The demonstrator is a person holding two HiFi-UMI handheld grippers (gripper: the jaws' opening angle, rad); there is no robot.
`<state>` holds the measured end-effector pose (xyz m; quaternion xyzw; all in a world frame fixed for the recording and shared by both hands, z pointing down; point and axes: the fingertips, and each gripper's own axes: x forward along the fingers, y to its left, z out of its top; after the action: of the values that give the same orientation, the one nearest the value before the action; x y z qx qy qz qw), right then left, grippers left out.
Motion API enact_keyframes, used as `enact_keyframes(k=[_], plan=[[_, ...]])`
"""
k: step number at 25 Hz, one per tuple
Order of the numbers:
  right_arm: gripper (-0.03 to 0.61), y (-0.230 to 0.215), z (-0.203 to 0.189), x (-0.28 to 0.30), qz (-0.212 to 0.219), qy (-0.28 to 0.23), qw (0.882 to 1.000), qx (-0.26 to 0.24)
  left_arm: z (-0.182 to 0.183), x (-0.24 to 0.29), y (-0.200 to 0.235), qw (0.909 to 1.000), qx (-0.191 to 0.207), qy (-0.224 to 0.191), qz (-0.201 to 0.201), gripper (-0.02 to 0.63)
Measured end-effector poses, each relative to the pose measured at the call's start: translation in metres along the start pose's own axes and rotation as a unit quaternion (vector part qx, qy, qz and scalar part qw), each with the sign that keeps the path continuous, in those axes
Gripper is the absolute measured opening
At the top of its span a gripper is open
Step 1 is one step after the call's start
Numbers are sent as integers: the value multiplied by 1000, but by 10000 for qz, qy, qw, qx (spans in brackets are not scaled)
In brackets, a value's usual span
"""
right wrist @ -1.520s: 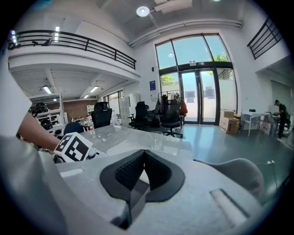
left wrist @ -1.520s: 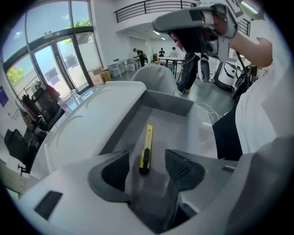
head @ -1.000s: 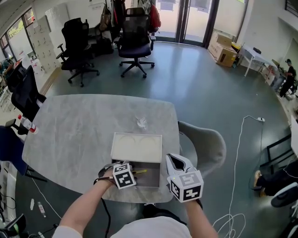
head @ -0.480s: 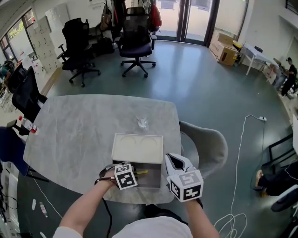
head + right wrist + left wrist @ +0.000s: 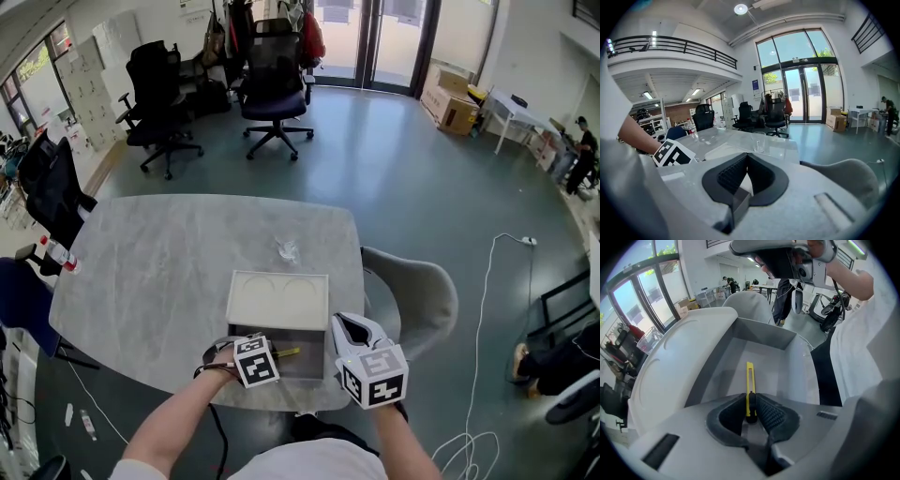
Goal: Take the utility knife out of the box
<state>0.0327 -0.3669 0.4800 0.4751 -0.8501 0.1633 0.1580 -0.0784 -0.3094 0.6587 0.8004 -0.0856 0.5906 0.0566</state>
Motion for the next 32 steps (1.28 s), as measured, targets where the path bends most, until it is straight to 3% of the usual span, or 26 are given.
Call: enact_keyframes(k=[18,27,32], plan=[[5,17,-1,-22,-68,-92,9999,-8,-4,-36,0,9963,-138,-355,769,61],[5,32,0,-39,-99,-149,9998,-76,-9,-71,4,9872,-477,-752,1320,61],[5,41,-4,-48,-121,-207,9996,-123,-8,-91,3,9779,-677,-1103,1641,61]])
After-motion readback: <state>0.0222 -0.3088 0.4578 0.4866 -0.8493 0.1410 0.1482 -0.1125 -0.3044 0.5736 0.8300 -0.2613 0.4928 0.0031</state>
